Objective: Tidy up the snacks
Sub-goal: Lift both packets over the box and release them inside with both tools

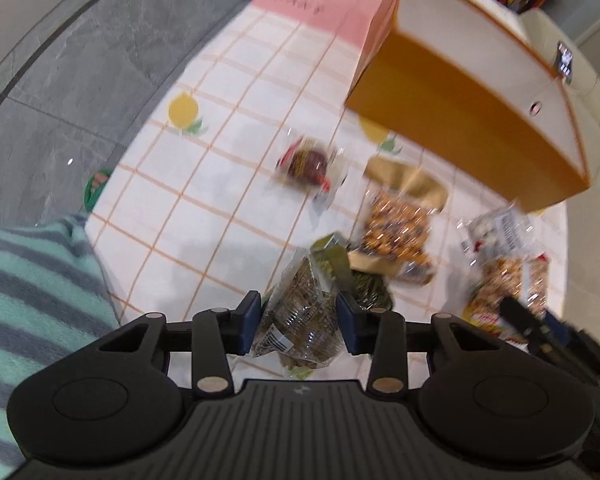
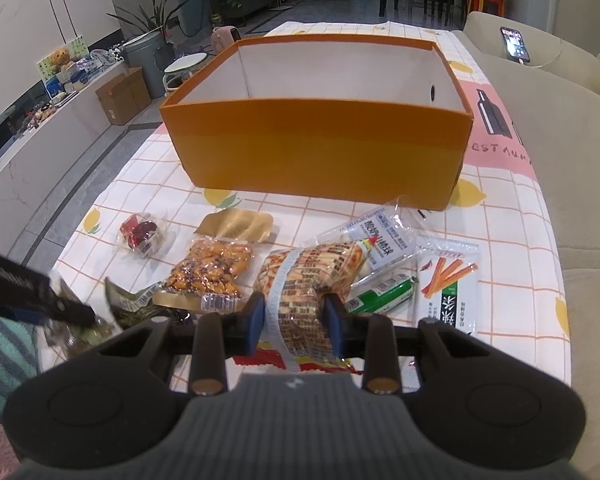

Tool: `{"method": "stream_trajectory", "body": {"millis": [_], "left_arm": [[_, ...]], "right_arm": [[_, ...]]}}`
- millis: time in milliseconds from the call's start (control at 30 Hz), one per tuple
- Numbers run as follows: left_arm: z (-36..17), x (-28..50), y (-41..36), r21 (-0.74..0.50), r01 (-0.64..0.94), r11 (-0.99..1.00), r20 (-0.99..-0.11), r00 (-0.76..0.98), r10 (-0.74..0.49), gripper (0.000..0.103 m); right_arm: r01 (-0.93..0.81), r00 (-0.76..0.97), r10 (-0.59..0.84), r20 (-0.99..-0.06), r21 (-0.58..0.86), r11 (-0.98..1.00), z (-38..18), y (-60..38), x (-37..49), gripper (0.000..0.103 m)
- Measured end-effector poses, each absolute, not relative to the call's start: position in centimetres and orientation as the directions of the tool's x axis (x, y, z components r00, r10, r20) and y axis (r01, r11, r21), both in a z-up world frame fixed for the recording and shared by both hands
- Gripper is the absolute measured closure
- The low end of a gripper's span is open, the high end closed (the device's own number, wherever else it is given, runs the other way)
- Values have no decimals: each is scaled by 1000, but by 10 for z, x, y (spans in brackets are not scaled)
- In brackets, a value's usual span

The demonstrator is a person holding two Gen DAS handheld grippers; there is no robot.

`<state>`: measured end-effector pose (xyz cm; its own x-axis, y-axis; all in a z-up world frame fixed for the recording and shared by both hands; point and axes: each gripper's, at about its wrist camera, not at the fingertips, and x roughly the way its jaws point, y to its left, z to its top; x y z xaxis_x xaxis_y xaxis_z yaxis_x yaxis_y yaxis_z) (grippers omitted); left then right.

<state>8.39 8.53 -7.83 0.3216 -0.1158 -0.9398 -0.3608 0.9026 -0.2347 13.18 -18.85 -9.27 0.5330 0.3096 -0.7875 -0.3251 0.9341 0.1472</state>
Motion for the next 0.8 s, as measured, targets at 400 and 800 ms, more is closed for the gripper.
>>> {"method": "stream_trajectory", "body": {"millis": [400,800], "left_arm": [[3,110,70,-318,-241,917,-839,522,-154,57],[57,178,20,-341,-44,939,-750,615,-244,58]], "right_arm": [[-328,594,327,-735,150,933,-46,-204,133,73],[-361,638,363,-679,152,920,14,-223,183,73]]}}
